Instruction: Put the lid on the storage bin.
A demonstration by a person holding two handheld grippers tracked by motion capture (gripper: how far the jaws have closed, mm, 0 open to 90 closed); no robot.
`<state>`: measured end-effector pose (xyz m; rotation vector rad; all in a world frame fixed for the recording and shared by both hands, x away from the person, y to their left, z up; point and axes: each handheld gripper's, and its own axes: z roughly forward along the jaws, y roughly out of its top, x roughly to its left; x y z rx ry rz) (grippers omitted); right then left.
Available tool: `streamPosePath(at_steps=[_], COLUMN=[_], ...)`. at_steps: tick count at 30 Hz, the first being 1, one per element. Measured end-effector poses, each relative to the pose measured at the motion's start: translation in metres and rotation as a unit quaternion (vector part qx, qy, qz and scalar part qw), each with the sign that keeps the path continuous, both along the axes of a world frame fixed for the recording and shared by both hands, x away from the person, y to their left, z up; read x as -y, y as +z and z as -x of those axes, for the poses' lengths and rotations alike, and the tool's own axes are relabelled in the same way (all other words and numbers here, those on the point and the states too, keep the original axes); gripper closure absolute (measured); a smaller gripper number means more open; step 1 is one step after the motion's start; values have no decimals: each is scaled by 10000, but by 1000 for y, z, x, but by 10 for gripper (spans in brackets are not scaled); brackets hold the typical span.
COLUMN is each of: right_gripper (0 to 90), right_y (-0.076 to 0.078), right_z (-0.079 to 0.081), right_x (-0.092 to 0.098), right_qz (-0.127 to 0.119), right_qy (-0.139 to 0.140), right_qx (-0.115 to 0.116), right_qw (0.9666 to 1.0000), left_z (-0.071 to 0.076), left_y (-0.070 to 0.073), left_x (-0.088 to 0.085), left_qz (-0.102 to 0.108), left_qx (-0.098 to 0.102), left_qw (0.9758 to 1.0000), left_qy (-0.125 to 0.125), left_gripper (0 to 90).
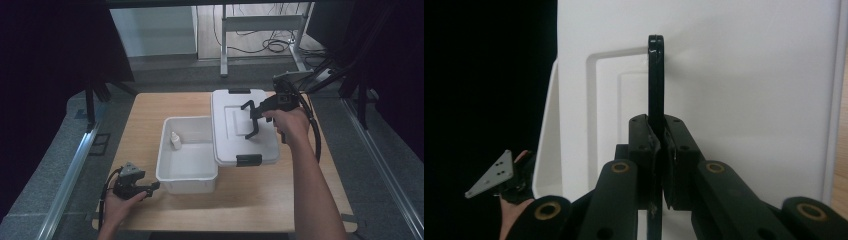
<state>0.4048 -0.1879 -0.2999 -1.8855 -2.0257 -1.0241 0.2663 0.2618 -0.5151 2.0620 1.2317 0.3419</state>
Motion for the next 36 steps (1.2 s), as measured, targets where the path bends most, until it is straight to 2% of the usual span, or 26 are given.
streamPosePath(at_steps=[2, 15, 21, 27, 30, 36], right_gripper=[849, 849, 849, 849, 849, 848], right_y=[0, -3, -3, -5, -9, -12], right_z=[0, -1, 3, 2, 0, 1], right_x=[-5, -25, -42, -59, -72, -84], right_qz=[-78, -133, -125, -184, -171, -195], right_qy=[9, -29, 46, 125, 178, 199], right_qx=[9, -81, -93, -68, -143, -193], right_qw=[10000, 9999, 9999, 9997, 9996, 9994], left_z=[0, -1, -1, -3, -3, -3], left_y=[0, 0, 2, 1, 1, 1], left_x=[0, -1, -1, 0, -1, -1], left_qz=[2, 7, 72, 37, 38, 71], left_qx=[-2, -24, -5, -18, -20, -7], left_qw=[10000, 10000, 10000, 10000, 10000, 10000], left_qy=[6, -12, 9, -31, -22, 3], left_gripper=[241, 241, 241, 241, 241, 241])
